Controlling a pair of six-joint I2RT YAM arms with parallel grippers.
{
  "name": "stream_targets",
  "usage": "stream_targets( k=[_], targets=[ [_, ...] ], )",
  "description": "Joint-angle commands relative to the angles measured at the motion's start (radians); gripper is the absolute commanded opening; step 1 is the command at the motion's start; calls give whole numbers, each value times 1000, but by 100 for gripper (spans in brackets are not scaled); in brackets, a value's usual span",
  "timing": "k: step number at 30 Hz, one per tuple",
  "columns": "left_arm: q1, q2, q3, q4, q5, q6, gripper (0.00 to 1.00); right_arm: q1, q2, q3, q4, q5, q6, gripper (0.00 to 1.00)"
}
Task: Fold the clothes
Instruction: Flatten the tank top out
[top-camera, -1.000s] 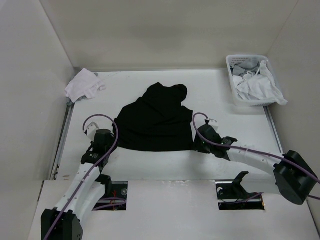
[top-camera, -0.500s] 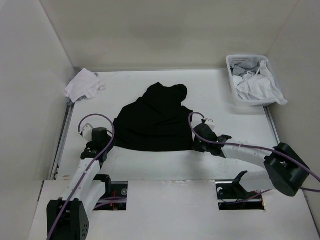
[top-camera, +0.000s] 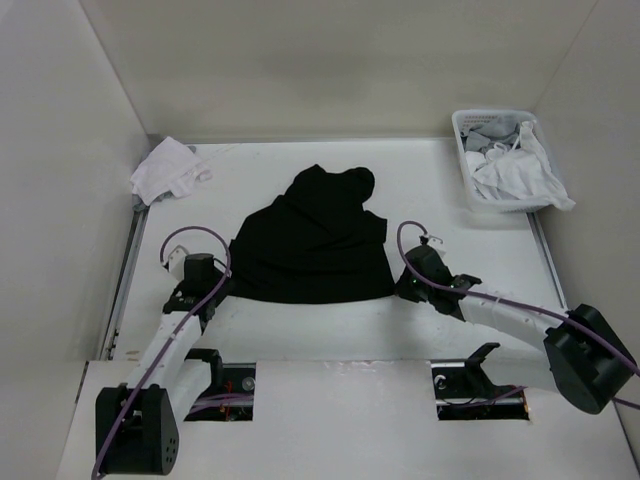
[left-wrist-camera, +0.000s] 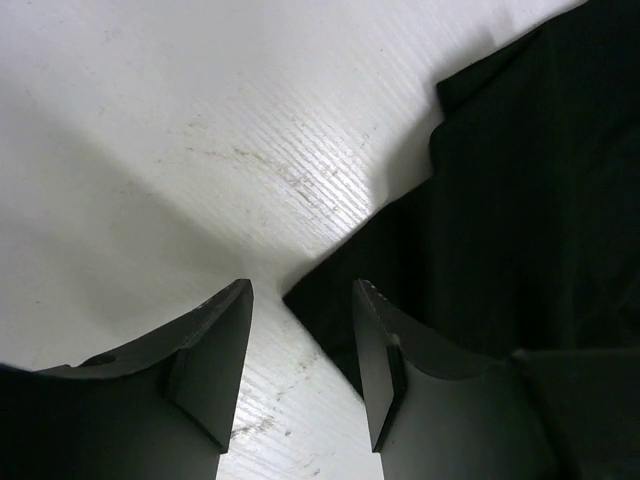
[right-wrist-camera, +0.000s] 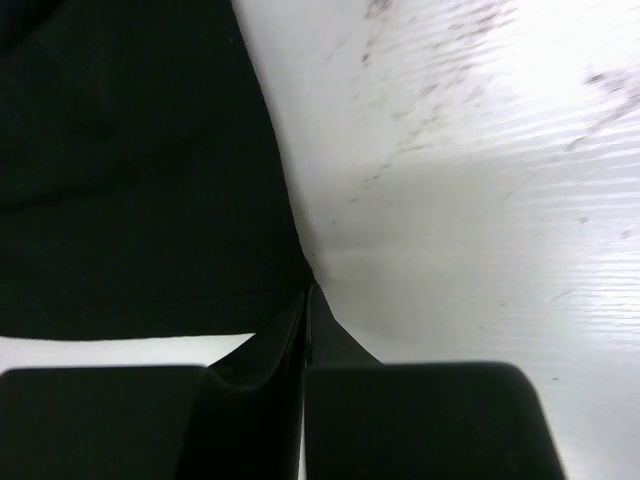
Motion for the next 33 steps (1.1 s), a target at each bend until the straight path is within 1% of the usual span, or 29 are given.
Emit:
stream_targets(
  k=[1,3,5,10,12,16,24,33],
  targets=[
    [2,23,-1,52,25,13,41,-26,-36,-16,37,-5,-18,0],
    [2,42,-3,66,27,18,36,-21,-37,-16,40,-6,-21,0],
    [3,57,-7,81,33,21,34,-29,-36,-17,45,-6,-21,0],
    [-15,99,-3,89,42,32,32,-30,-34,-20,54,-6,-23,1],
    [-15,99,-1,89,45,32,31,-27,-29,-19,55,-6,-24,1],
    [-32,88,-4,70,63,26,24,-30,-31,-20,60,-6,-26,1],
    [-55,60,2,3,47,-14,19,-30,-43,-23,63,-6,-26,2],
    [-67,-35,0,-41,56,-33,2,-26,-54,-26,65,-6,-26,2]
  ],
)
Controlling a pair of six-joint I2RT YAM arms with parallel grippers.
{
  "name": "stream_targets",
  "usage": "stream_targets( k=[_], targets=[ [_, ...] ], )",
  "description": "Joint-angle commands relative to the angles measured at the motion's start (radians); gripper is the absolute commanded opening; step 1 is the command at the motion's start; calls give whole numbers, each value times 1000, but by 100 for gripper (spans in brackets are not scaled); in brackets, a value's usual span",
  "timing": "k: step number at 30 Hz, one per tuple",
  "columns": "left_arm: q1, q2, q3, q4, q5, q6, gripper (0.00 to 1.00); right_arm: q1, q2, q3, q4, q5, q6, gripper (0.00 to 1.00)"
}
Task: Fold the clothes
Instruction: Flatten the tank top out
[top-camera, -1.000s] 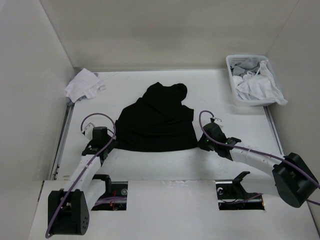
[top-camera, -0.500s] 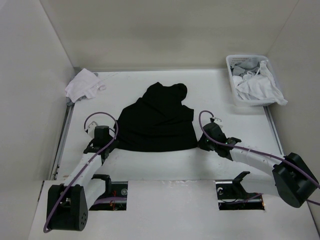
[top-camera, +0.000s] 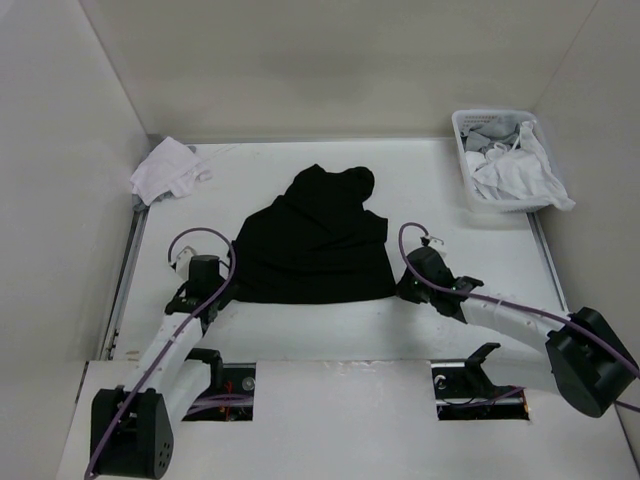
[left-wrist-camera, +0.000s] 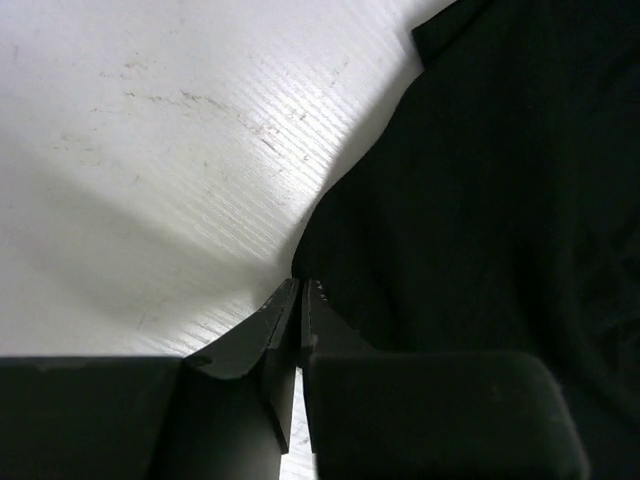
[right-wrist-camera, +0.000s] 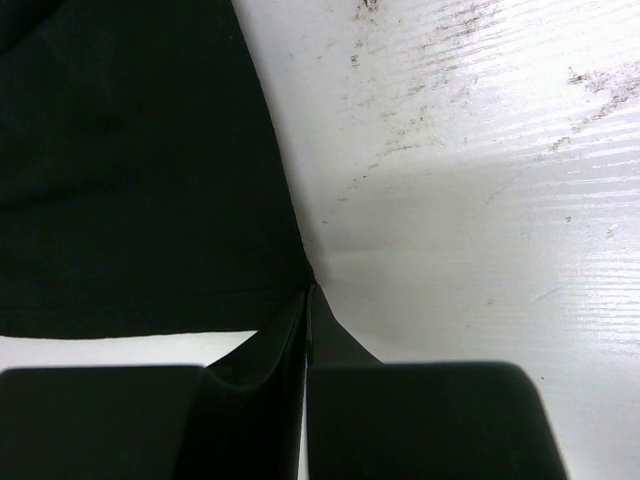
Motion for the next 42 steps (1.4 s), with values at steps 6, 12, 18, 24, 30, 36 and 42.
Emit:
stream_targets(
  k=[6,12,18,24,30,36,42],
  targets=[
    [-38,-214,92,-94,17,2,0,20,-135,15,42,22,-19,0],
    [-117,-338,394,-131,-12,19,0,154,-481,249,-243,174,-50,0],
    [-223,-326,735,-42,-165,132,0,408,-514,737,-459,506,-194,0],
    [-263,-245,988,92,-233,239,0,704,-346,1188,-409,849,-497,0],
    [-279,-69,1172,181,-219,259,1,679,-198,1364,-144,802,-838,0],
    [-187,153,1197,251,-242,270,1,254,-31,1422,-188,437,-735,0],
    [-80,420,1207,267,-118,175,1,-168,274,1555,-251,-34,-498,0]
  ],
)
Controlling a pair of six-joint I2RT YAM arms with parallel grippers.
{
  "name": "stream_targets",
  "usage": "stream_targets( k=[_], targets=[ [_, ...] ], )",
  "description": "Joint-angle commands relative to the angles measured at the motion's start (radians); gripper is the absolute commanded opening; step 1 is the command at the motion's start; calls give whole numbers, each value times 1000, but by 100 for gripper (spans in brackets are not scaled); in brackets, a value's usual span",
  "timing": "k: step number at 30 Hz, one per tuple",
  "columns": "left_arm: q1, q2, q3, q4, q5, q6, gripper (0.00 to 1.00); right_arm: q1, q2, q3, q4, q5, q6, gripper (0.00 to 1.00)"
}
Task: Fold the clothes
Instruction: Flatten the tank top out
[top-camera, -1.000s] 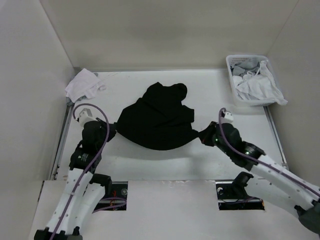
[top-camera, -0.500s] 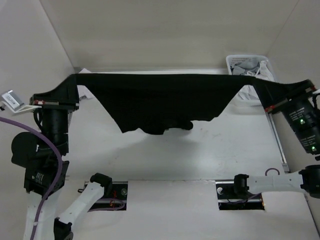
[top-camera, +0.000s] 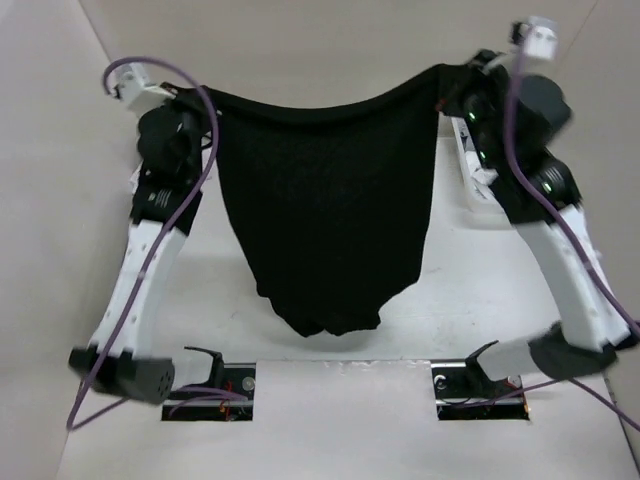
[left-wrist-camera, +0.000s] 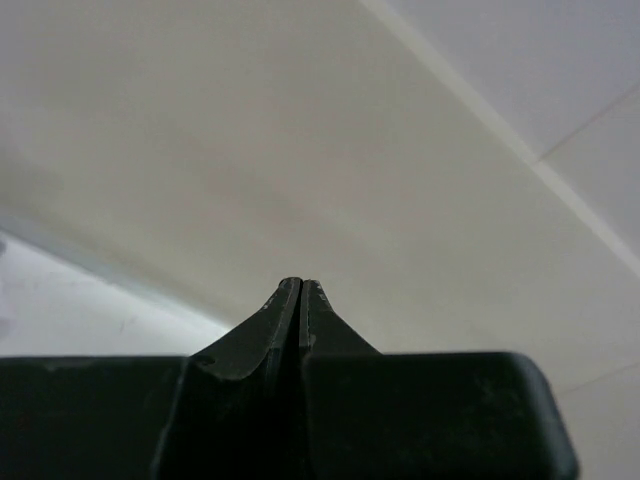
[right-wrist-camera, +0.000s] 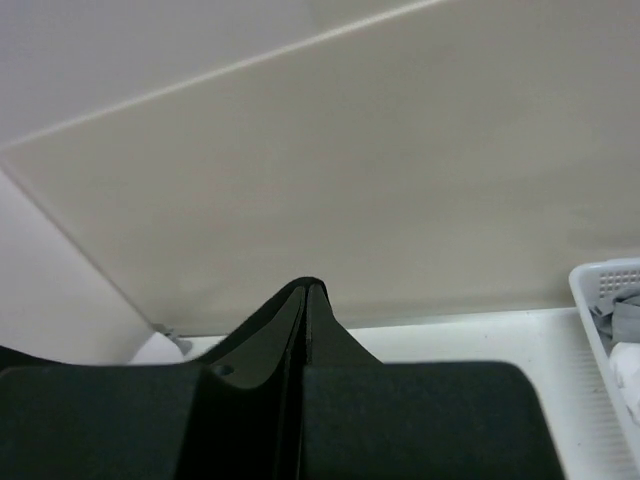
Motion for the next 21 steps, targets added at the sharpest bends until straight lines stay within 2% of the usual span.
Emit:
stream_targets(
  k=[1,6,9,13,18,21],
  targets=[
    [74,137,54,19,83,-69,1,-154,181,138,-35,-321,125,0],
    [147,310,330,-16,174,-110,1,-274,475,593,-169,-402,174,0],
    [157,361,477,-41,177,-90,1,-287,553,770,-192,-424,175,0],
    [182,383,574,-53,183,-63,2,-288,537,790,-122,-436,163,1],
    [208,357,570,-43,186,-57,2,-291,498,800,-54,-479,174,3],
    [219,334,542,-32,188,-37,2,-307,460,752,-100,-485,174,3]
  ],
)
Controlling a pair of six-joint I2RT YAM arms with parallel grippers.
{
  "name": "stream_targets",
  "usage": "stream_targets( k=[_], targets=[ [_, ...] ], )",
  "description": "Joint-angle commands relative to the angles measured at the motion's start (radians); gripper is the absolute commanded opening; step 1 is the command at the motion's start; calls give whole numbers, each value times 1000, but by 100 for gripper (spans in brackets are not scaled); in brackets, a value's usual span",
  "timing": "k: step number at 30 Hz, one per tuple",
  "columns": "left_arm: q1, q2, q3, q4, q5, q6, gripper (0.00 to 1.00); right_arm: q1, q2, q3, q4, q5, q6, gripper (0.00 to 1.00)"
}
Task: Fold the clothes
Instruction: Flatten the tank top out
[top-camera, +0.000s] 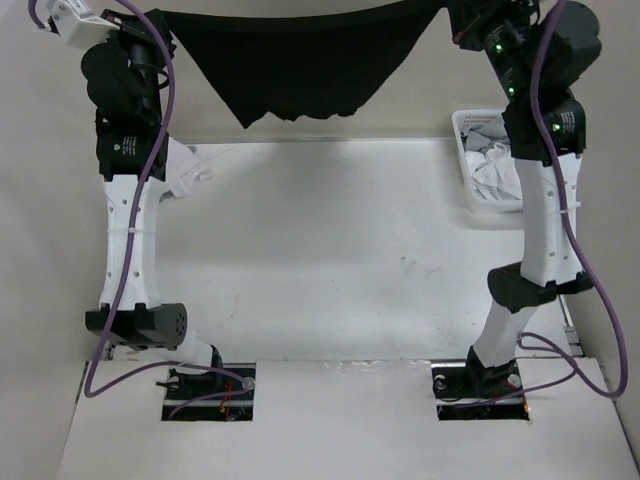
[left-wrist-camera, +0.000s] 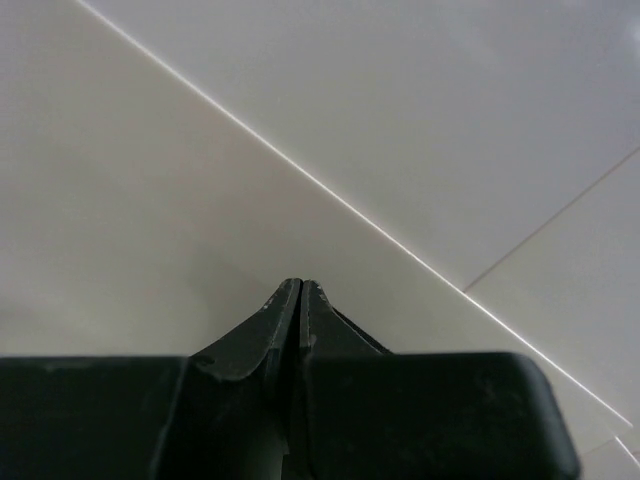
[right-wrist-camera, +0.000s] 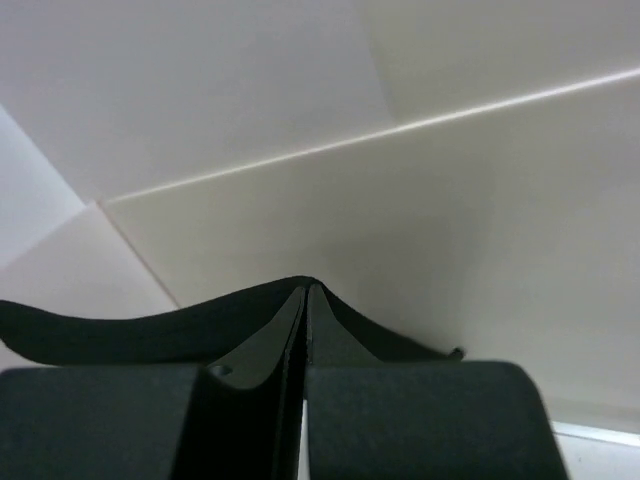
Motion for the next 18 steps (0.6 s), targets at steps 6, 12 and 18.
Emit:
stream_targets(
  k=[6,12,18],
  targets=[
    [1,-98,-221,109,16,52,2,-39,-268,-457,55,-7,-13,1],
    [-51,-406,-845,264,3,-10,2,-2,-640,-1202,250,39,-10,1],
    [-49,-794,-1289,134,-1,-91,2,176,-1013,-1740,273,103,128,1]
  ],
)
